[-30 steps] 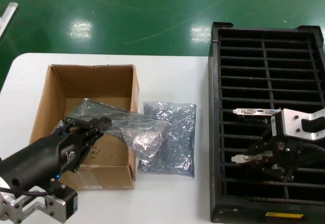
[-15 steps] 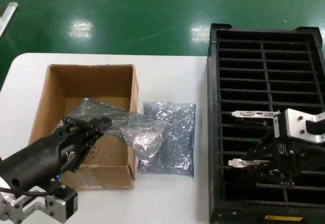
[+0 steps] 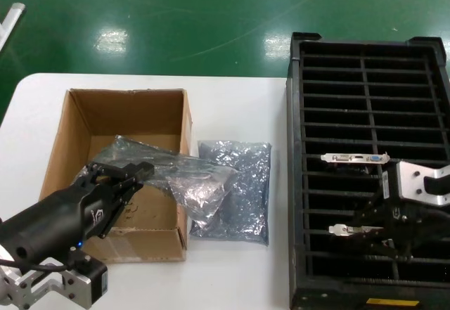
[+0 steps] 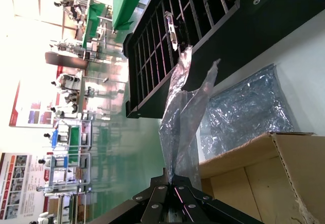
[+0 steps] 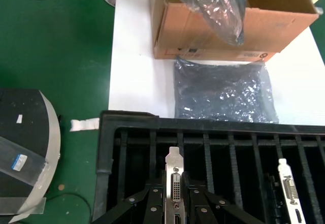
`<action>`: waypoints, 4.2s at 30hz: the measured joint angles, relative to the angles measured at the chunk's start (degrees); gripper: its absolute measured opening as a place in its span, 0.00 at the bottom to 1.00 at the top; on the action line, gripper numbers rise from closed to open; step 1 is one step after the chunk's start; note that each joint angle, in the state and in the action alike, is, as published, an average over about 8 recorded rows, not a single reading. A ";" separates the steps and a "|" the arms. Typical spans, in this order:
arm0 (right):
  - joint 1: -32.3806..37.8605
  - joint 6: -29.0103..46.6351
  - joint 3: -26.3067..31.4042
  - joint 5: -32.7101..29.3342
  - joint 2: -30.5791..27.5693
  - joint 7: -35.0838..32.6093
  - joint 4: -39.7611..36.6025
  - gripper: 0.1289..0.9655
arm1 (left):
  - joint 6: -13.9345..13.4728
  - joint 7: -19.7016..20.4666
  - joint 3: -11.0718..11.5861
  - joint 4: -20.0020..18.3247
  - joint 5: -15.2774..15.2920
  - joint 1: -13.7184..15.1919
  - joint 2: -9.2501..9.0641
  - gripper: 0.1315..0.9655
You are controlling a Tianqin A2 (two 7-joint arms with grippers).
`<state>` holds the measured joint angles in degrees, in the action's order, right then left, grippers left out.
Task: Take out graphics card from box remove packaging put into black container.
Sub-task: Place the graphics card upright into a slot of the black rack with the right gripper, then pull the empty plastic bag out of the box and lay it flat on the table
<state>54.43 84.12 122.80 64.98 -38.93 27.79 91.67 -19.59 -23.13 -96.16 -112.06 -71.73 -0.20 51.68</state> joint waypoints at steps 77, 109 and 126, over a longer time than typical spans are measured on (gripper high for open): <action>-28.39 -37.71 -33.84 32.46 2.81 -37.64 -6.36 0.99 | -11.17 20.61 2.95 -0.90 -6.88 9.54 -9.60 0.01; -28.39 -37.69 -33.86 32.43 2.82 -37.63 -6.36 1.00 | -31.90 75.58 8.13 25.92 27.14 28.91 -45.44 0.06; -28.39 -37.68 -33.87 32.43 2.83 -37.63 -6.36 1.00 | -29.16 68.19 10.68 8.95 21.63 26.10 -33.94 0.32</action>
<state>26.04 46.43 88.93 97.41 -36.10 -9.84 85.31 -48.75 45.06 -85.48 -103.11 -50.09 25.89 17.74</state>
